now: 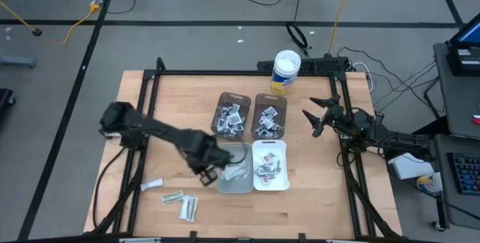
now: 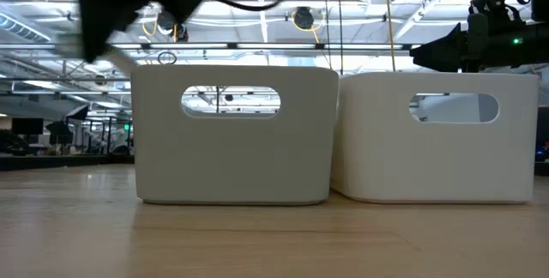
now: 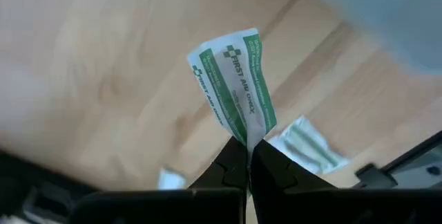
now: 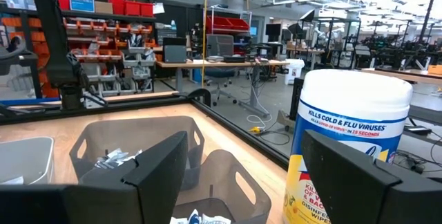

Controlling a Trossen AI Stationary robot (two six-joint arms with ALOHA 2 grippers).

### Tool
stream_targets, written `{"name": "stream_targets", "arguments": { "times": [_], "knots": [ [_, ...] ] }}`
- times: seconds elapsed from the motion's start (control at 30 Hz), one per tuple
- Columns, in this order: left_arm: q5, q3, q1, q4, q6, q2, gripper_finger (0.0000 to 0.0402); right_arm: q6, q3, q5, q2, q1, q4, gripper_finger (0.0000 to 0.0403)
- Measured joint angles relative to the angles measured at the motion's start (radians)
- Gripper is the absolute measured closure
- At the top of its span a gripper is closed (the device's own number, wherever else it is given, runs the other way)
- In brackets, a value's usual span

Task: Pick & Place First Aid Supplies
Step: Put the green pad into the gray bin

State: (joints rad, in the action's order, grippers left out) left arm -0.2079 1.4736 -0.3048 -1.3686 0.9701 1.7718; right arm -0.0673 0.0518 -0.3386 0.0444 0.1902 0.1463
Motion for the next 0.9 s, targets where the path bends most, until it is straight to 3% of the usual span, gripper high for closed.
{"name": "stream_targets", "arguments": {
  "times": [0.3,0.5,0.9],
  "knots": [
    [0.025,0.322,0.121,-0.032,-0.336,0.229,0.04,0.0,0.0,0.0,0.0,0.0,0.0,0.0124],
    [0.038,0.487,0.146,-0.066,-0.425,0.319,0.0401,0.0,0.0,0.0,0.0,0.0,0.0,0.0124],
    [0.058,0.493,0.124,-0.031,-0.389,0.4,0.0401,0.0,0.0,0.0,0.0,0.0,0.0,0.0124]
  ]
}}
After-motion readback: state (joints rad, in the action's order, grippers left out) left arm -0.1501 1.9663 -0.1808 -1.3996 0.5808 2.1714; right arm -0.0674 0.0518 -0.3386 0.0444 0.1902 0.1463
